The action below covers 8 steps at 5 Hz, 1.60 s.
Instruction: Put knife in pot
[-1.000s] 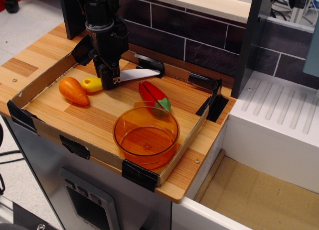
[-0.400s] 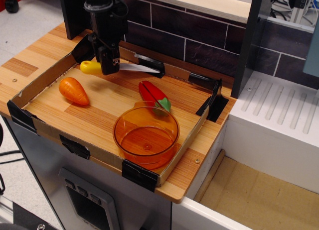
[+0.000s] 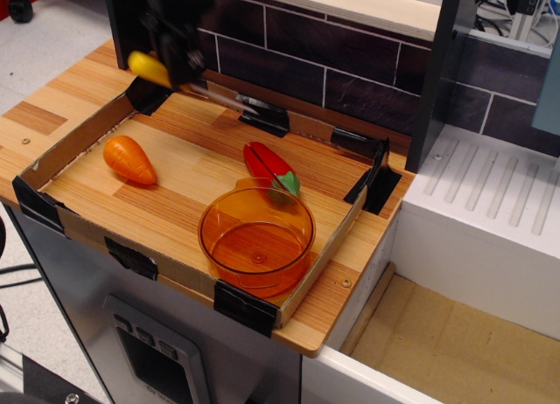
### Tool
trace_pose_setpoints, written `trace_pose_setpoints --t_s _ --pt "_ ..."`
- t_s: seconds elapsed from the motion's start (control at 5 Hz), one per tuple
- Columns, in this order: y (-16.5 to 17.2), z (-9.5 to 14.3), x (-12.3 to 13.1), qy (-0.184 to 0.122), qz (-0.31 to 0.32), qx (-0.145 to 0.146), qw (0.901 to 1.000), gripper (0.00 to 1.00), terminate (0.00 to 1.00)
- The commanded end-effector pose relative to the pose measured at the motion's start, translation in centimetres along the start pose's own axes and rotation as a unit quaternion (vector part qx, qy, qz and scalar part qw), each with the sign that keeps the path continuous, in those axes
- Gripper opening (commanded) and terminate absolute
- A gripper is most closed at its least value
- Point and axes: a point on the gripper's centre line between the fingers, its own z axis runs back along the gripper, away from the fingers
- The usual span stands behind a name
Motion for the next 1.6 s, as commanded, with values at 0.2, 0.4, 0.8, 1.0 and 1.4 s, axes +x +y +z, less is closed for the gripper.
trace_pose_setpoints --t_s 0.2,0.4,0.8,1.0,1.4 --pt "-0.1 6.6 -2.1 -0.044 -0.016 0.008 0.9989 0.00 0.00" --pt "-3.1 7.2 -2.5 -0.039 -0.057 -0.024 0.9973 0.00 0.00" --pt "-10.6 7.0 -2.7 -0.049 -0.143 -0.059 0.9868 0.00 0.00" --pt "-13.0 5.8 -2.3 -0.054 -0.151 -0.073 0.9843 0.00 0.00" --pt "-17.2 1.9 -0.9 -0.074 -0.172 -0.079 0.9792 0.00 0.00"
